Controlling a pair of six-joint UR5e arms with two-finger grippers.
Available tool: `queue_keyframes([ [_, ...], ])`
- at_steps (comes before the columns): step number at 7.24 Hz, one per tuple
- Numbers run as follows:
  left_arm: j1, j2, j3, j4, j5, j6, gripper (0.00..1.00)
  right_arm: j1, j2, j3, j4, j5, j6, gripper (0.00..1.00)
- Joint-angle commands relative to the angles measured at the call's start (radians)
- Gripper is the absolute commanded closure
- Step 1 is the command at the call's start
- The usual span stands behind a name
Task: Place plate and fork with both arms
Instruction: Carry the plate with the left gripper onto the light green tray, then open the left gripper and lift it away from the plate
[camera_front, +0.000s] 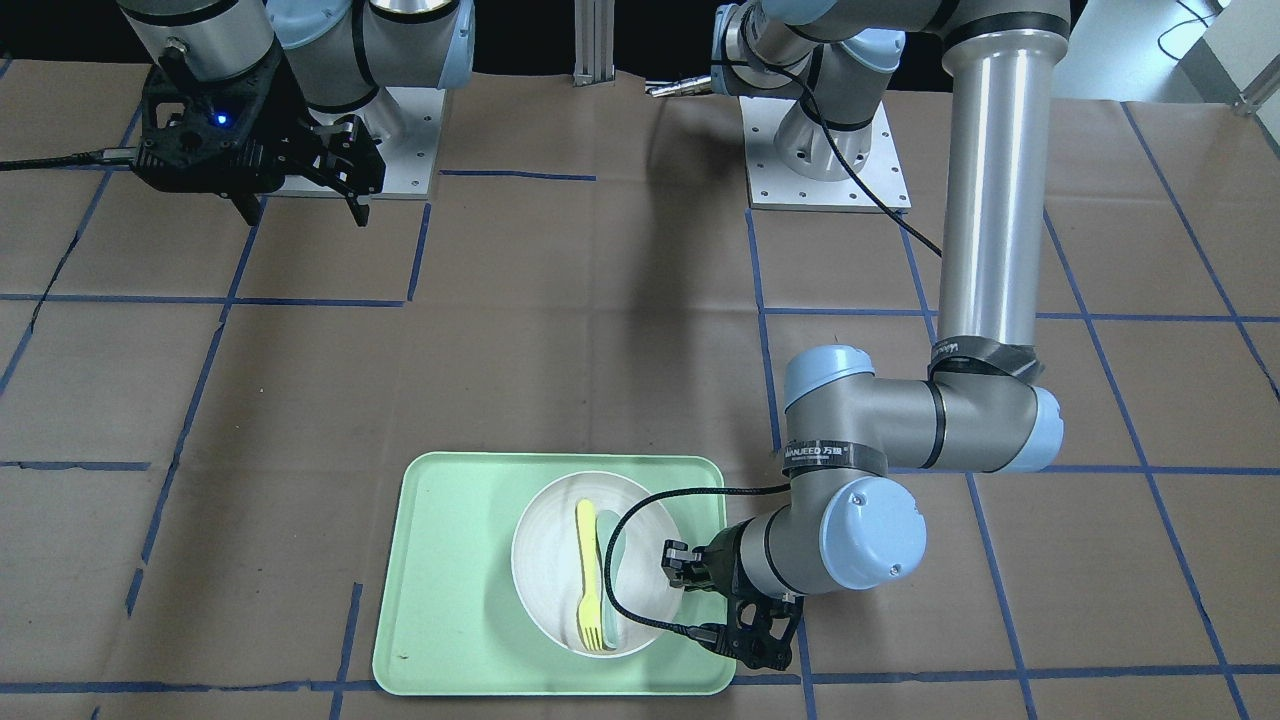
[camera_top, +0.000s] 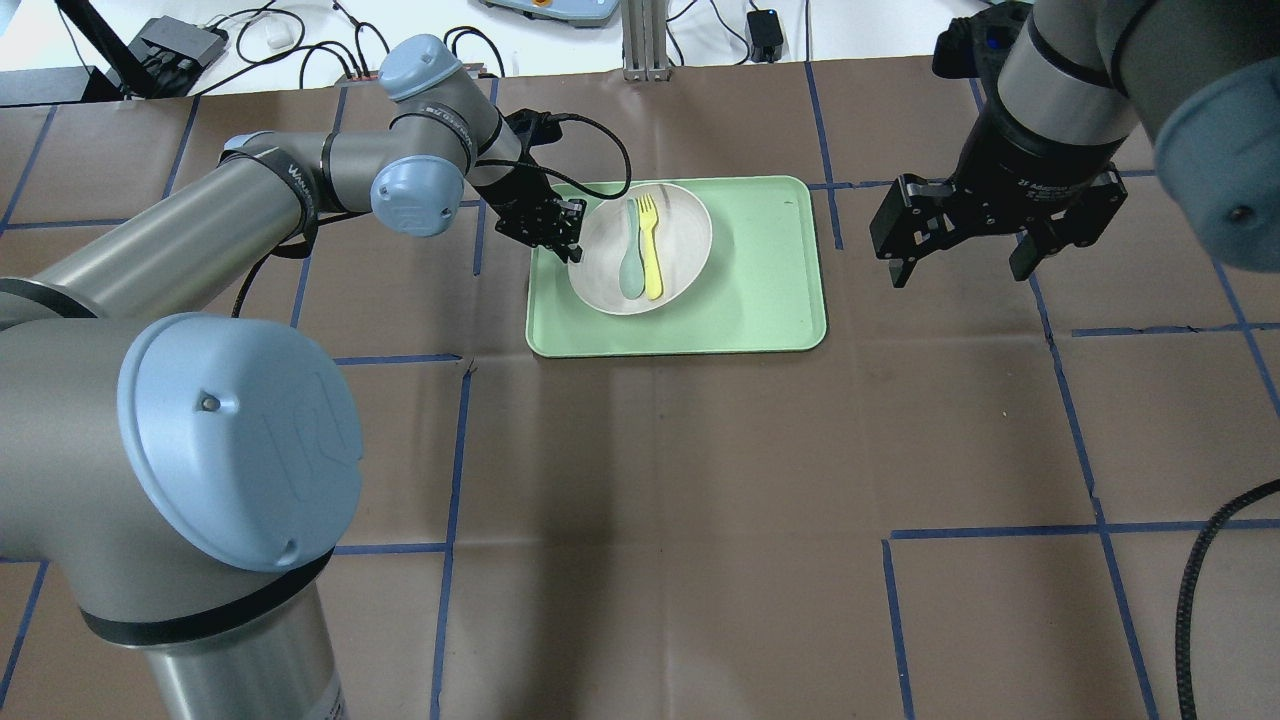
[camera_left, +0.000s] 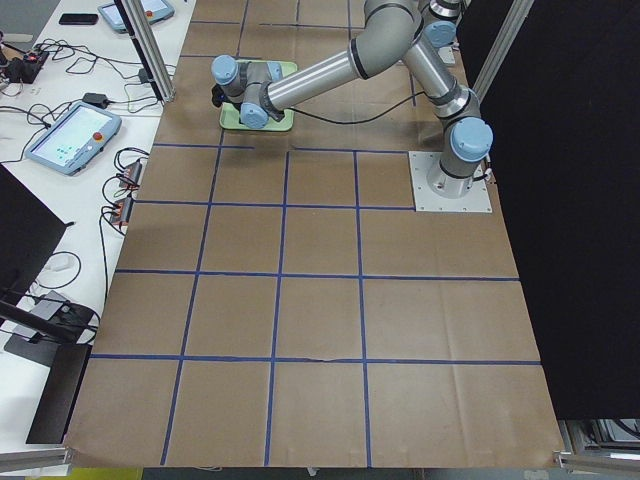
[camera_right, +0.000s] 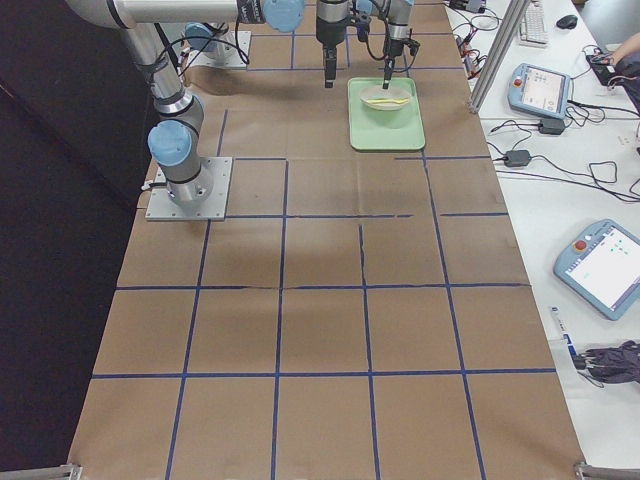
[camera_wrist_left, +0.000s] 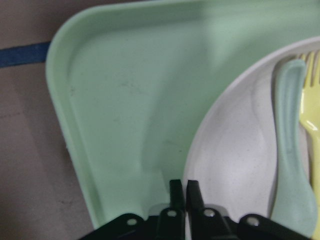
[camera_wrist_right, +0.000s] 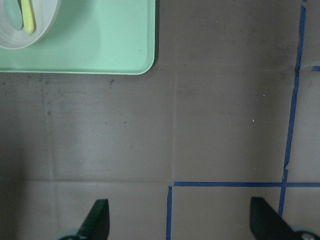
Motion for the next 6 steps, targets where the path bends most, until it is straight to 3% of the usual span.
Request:
queue_keyframes([
  [1,0.000,0.000,0.001,0.001,0.010,-0.002,0.29,0.000,0.001,0.000,0.000,0.000,0.000,0.00],
  [4,-0.003,0.023,0.000,-0.004,0.010,-0.035,0.01,0.000,0.001,0.000,0.000,-0.001,0.000,0.00],
  [6,0.001,0.116,-0.014,-0.091,0.051,-0.035,0.01,-0.003,0.002,0.000,0.000,-0.001,-0.002,0.00],
])
